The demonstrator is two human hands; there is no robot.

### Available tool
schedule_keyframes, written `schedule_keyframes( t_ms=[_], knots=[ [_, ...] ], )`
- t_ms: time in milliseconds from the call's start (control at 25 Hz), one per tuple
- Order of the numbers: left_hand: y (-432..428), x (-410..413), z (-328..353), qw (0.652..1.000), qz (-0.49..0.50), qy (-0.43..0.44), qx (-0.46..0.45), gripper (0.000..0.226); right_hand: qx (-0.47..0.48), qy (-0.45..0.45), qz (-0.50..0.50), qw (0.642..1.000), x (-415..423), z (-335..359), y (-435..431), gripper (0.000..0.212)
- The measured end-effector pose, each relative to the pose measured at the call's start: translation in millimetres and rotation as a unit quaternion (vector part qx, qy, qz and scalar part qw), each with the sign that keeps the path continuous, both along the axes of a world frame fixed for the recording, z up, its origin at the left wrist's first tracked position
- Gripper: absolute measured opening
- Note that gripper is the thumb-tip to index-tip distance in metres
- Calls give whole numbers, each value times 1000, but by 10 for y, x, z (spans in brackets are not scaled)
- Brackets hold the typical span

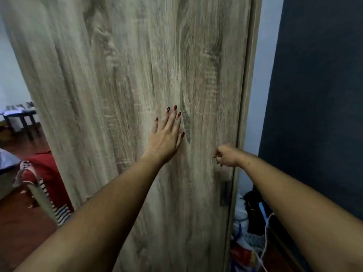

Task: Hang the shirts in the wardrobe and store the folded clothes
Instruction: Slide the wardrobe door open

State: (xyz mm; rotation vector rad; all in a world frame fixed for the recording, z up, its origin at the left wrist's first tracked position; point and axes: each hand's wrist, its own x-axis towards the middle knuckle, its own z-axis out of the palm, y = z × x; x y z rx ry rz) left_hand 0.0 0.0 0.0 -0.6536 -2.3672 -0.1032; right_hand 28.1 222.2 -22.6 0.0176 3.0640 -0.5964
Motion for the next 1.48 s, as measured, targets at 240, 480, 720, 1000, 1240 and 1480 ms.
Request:
schedule_keyframes(
  t_ms=[240,480,720,1000,1240,1480],
  knots=[
    [178,-216,-565,998,-32,25,-46,61,-11,-65,-50,997,-11,-693,250,22],
    [469,-566,-982,997,-29,26,-68,61,-42,-141,-44,988,-465,-1242,506,21],
    [480,-760,-1241,993,-7,81,-85,62,-58,-133,-39,989,-721,-1670,581,28],
    [471,-838,-1308,987,15,128,-91,58,-68,-72,-38,994,-769,-1967,606,20],
    [339,-890,-1350,983,35,148,-100,58,-49,-28,-32,998,-772,-2006,459,29],
    [-192,-905,-1462,981,84,158,-69,65,0,-10,44,999,-759,-2011,-129,22]
  ],
)
